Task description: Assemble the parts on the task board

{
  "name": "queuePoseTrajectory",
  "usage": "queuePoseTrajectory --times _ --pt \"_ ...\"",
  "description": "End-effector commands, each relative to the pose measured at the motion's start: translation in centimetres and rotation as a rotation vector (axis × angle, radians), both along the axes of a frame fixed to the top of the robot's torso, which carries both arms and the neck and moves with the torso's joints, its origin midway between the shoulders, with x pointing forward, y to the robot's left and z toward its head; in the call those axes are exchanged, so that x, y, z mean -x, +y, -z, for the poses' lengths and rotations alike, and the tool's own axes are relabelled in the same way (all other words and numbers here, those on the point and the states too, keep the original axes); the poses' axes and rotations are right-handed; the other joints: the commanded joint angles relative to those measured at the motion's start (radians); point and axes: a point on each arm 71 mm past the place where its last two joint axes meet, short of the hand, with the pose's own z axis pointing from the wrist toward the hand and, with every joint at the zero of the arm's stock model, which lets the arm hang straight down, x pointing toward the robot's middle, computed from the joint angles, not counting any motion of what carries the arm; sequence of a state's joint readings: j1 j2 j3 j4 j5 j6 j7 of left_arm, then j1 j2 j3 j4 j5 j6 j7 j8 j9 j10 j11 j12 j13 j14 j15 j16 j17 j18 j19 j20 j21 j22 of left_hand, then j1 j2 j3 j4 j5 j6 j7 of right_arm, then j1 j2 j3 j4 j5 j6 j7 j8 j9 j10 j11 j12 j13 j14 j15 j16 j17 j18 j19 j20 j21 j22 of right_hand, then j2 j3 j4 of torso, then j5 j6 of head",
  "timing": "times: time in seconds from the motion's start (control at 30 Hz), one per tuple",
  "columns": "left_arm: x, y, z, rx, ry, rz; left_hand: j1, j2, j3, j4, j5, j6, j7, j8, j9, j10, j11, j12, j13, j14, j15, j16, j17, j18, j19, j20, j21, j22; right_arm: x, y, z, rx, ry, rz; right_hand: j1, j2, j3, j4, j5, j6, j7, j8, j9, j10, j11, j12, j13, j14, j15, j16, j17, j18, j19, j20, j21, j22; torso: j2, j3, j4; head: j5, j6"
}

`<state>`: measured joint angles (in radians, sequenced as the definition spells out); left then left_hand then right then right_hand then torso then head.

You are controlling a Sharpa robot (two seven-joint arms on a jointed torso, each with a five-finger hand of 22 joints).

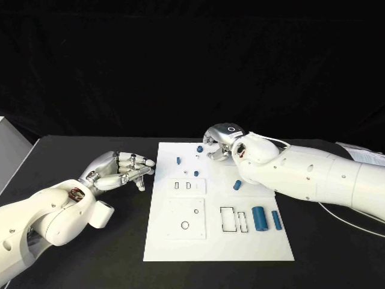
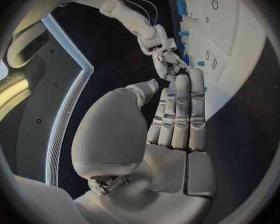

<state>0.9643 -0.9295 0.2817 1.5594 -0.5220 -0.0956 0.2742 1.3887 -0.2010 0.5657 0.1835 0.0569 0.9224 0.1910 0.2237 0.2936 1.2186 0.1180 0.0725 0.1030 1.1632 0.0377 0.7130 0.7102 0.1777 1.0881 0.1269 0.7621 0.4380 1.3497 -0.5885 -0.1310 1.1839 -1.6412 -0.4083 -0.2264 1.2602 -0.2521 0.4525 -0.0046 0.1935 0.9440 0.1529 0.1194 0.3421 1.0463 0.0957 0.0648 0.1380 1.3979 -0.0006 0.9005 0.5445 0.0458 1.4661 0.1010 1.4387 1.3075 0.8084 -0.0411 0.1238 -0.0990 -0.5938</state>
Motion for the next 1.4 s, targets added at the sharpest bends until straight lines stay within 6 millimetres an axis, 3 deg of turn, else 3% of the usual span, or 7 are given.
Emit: queuePoseTrajectory --times 0.03,0.13,0.33,0.47,0.57,0.8,1.4 --pt "0.1 0.0 0.0 0.002 0.002 0.020 -0.011 0.001 0.005 0.001 -0.003 -0.010 0.001 -0.004 0.002 -0.009 -0.002 -0.005 -0.001 -0.007 0.001 -0.007 -0.001 0.004 -0.011 0.001 0.008 0.002 0.5 -0.7 -0.3 -0.047 0.056 -0.003 0.059 0.030 -0.200 0.050 0.043 -0.012 -0.004 -0.017 -0.011 -0.074 0.012 0.008 -0.039 -0.001 0.013 0.007 -0.009 -0.001 0.041 0.011 -0.009 0.059 -0.001 0.0052 -0.0082 0.001 0.007" --pt "0.1 0.1 0.0 0.001 0.003 0.022 -0.024 0.000 0.001 0.010 -0.003 -0.012 0.002 -0.005 0.004 -0.010 -0.001 -0.005 -0.001 -0.007 0.003 -0.009 -0.001 0.004 -0.015 0.003 0.010 0.004 0.8 -2.1 -0.4 -0.049 0.091 0.018 0.200 -0.017 -0.386 0.291 0.042 -0.061 -0.024 -0.045 -0.024 -0.133 0.025 0.002 -0.072 -0.001 0.026 0.027 -0.013 -0.003 0.046 0.019 0.001 0.074 -0.004 0.0082 -0.0157 -0.001 0.014" --pt "0.2 0.2 0.1 -0.002 0.008 0.022 -0.025 -0.001 0.001 0.010 -0.003 -0.012 0.002 -0.005 0.004 -0.010 -0.001 -0.005 -0.001 -0.007 0.003 -0.009 -0.001 0.004 -0.015 0.003 0.010 0.004 1.4 -5.6 -1.0 -0.070 0.097 0.078 0.210 -0.025 -0.402 0.299 0.020 -0.413 -0.107 -0.071 -0.120 -0.057 0.003 0.078 -0.052 -0.005 0.008 0.045 -0.015 -0.003 0.047 0.008 0.004 0.080 -0.011 0.0163 -0.0259 0.002 0.016" --pt "0.2 0.3 0.3 -0.003 0.011 0.021 -0.025 -0.001 0.001 0.010 -0.003 -0.012 0.001 -0.006 0.004 -0.010 -0.001 -0.005 -0.001 -0.007 0.003 -0.009 -0.001 0.004 -0.016 0.003 0.011 0.004 1.4 -7.4 -1.4 -0.090 0.102 0.113 0.213 -0.036 -0.416 0.302 0.026 -0.500 -0.100 -0.070 -0.145 0.097 -0.052 0.217 0.027 0.001 -0.034 0.059 -0.001 -0.007 0.052 -0.031 0.016 0.098 -0.012 0.0195 -0.0293 -0.001 0.017" --pt "0.2 0.3 0.4 -0.003 0.014 0.021 -0.025 -0.001 0.001 0.010 -0.003 -0.012 0.001 -0.006 0.004 -0.010 -0.001 -0.005 -0.001 -0.007 0.003 -0.009 -0.001 0.004 -0.016 0.003 0.011 0.004 1.4 -8.5 -1.4 -0.100 0.123 0.141 0.214 -0.025 -0.414 0.296 0.034 -0.427 -0.070 -0.041 -0.107 0.171 -0.109 0.671 0.404 0.046 -0.076 0.175 0.158 -0.027 0.079 -0.067 0.073 0.179 -0.013 0.0214 -0.0319 -0.002 0.018" --pt "0.2 0.2 0.7 -0.003 0.022 0.022 -0.023 -0.001 0.002 0.008 -0.002 -0.012 0.001 -0.006 0.005 -0.010 -0.002 -0.005 -0.001 -0.006 0.003 -0.010 -0.001 0.004 -0.017 0.003 0.011 0.004 0.9 -10.0 -1.1 -0.115 0.191 0.194 0.215 0.008 -0.362 0.302 0.064 -0.224 -0.018 0.063 -0.028 0.444 -0.057 1.451 1.338 0.146 -0.038 0.595 0.845 -0.040 0.098 -0.039 0.117 0.242 -0.010 0.0229 -0.0331 -0.007 0.016" --pt "0.1 0.1 1.1 -0.004 0.031 0.024 -0.017 0.002 0.007 0.003 -0.002 -0.012 0.000 -0.006 0.007 -0.011 -0.003 -0.004 -0.001 -0.006 0.001 -0.012 -0.001 0.005 -0.019 0.003 0.014 0.006 -0.3 -9.2 -0.9 -0.174 0.228 0.226 0.185 0.032 -0.308 0.292 0.118 -0.119 -0.009 0.122 -0.017 0.525 -0.034 1.506 1.433 0.163 -0.016 0.655 0.979 -0.046 0.105 -0.017 0.132 0.263 -0.006 0.0185 -0.0202 -0.013 0.003"
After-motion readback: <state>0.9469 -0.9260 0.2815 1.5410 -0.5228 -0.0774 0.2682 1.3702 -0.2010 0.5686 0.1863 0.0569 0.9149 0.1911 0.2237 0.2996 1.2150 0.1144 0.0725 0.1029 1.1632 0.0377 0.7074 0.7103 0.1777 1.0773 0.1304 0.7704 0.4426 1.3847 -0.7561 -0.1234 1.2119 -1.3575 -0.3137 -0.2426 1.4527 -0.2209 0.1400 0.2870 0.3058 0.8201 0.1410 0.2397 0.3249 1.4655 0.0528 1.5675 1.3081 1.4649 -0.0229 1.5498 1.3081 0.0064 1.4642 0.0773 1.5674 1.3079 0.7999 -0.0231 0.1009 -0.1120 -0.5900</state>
